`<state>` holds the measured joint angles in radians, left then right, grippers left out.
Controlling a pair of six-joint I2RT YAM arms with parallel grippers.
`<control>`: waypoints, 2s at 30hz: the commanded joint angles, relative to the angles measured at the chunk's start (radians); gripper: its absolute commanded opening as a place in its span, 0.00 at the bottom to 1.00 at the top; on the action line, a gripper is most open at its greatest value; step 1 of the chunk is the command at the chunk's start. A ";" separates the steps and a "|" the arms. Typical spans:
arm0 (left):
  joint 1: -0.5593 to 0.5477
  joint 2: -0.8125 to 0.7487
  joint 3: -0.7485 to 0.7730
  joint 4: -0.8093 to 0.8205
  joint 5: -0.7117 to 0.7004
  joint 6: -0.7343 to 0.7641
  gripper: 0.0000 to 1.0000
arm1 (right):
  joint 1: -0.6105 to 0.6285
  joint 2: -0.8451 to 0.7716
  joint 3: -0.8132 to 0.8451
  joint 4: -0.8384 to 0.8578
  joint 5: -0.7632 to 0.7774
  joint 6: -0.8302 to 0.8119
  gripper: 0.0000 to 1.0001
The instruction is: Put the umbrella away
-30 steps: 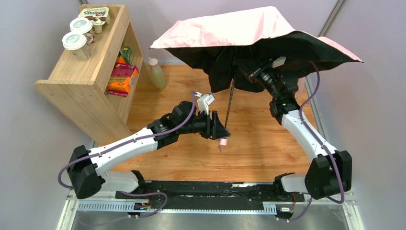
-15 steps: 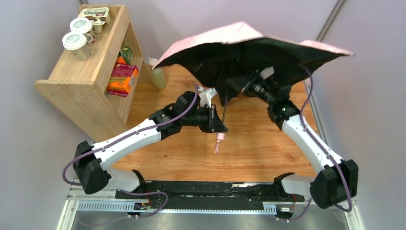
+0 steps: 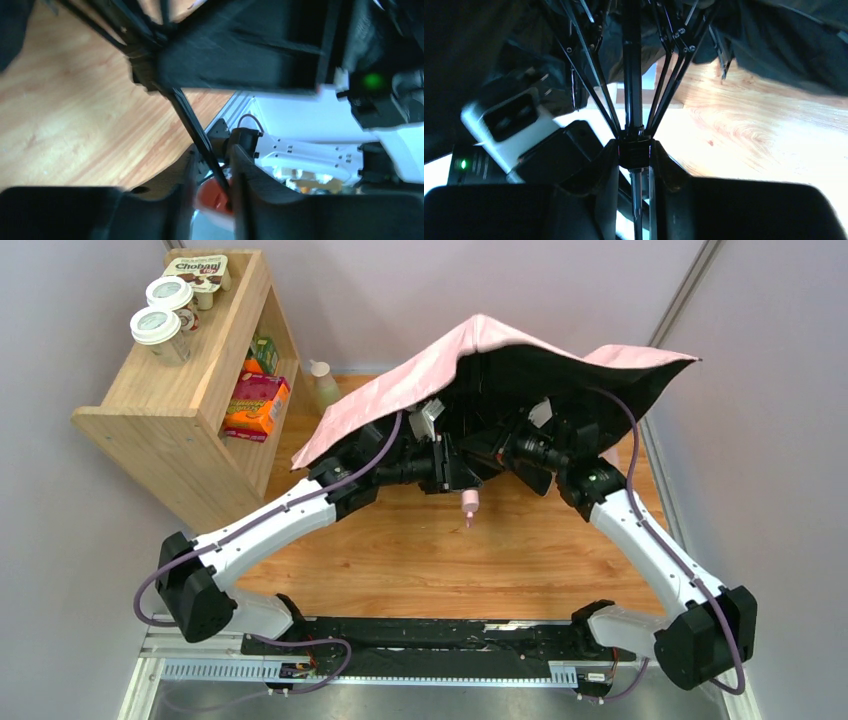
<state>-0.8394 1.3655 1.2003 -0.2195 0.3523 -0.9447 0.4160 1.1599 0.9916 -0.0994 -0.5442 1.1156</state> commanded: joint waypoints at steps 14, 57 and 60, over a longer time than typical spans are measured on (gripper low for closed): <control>-0.009 -0.188 0.399 -0.357 -0.179 0.570 0.74 | -0.192 0.121 0.268 -0.123 -0.162 0.095 0.00; 0.166 0.066 0.518 -0.337 -0.291 0.497 0.68 | -0.108 0.035 0.260 -0.160 -0.072 0.043 0.00; 0.166 0.110 0.564 -0.388 -0.294 0.512 0.60 | -0.095 0.031 0.266 -0.166 -0.066 0.015 0.00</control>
<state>-0.6727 1.4540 1.7084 -0.6182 0.0319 -0.4740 0.2939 1.2282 1.1923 -0.3038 -0.5835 1.1873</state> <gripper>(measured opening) 0.643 0.232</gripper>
